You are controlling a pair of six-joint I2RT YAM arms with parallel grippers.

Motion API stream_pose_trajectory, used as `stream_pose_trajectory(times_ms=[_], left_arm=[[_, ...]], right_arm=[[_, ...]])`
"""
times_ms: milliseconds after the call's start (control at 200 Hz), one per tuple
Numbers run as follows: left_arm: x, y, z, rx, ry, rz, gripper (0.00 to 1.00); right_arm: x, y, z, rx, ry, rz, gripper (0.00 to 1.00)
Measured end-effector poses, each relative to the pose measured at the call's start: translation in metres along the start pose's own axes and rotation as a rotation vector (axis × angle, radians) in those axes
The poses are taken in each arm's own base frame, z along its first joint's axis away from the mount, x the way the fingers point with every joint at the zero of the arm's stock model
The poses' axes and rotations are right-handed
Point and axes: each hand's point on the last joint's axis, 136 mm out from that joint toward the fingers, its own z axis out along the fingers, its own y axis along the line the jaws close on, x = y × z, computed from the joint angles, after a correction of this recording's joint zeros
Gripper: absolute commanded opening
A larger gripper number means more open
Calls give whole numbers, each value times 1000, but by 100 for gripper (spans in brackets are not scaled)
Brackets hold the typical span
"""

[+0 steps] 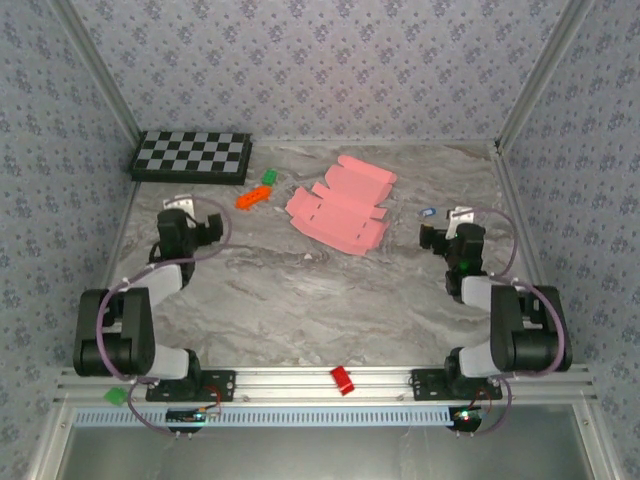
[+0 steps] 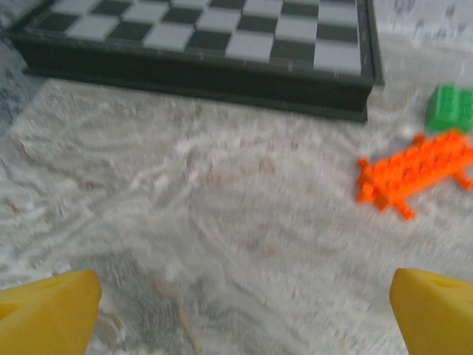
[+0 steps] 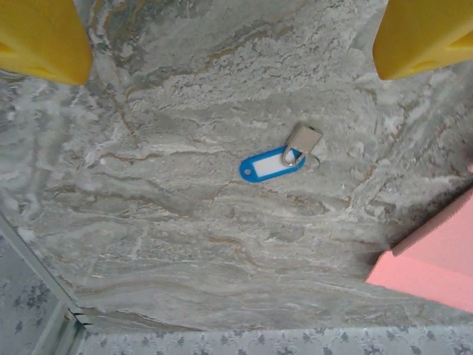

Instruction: Fold the paper box

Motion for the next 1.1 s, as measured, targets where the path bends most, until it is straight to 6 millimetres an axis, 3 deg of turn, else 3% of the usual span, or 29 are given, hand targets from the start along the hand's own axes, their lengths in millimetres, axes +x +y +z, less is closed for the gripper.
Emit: stream_pose_trajectory(times_ms=[115,215,345,515,640,780,940,1044,1099], left_arm=[[-26,-11,-7,20,15,-73,100],[-22,-38,-10,80,83,-112,99],[-6,-100,-15,217,197,-109,95],[13,-188,-18,400,329,-94,65],[27,-243,-14,498,415,-106,39],[41,-290,-5,587,502,-126,10],[59,-324,10,631,580,-151,0],[72,-335,17,638,624,-156,0],[79,-338,19,639,645,-155,0]], right_arm=[[-36,2,-3,-2,1,57,99],[-54,10,-2,-22,34,103,99],[-62,46,5,-133,143,118,99],[-64,115,17,-276,259,54,99],[-55,158,28,-352,341,8,85],[-47,186,48,-400,408,-3,62],[-36,204,68,-440,472,-1,32],[-25,213,77,-455,520,2,19],[-18,218,81,-467,543,-2,18]])
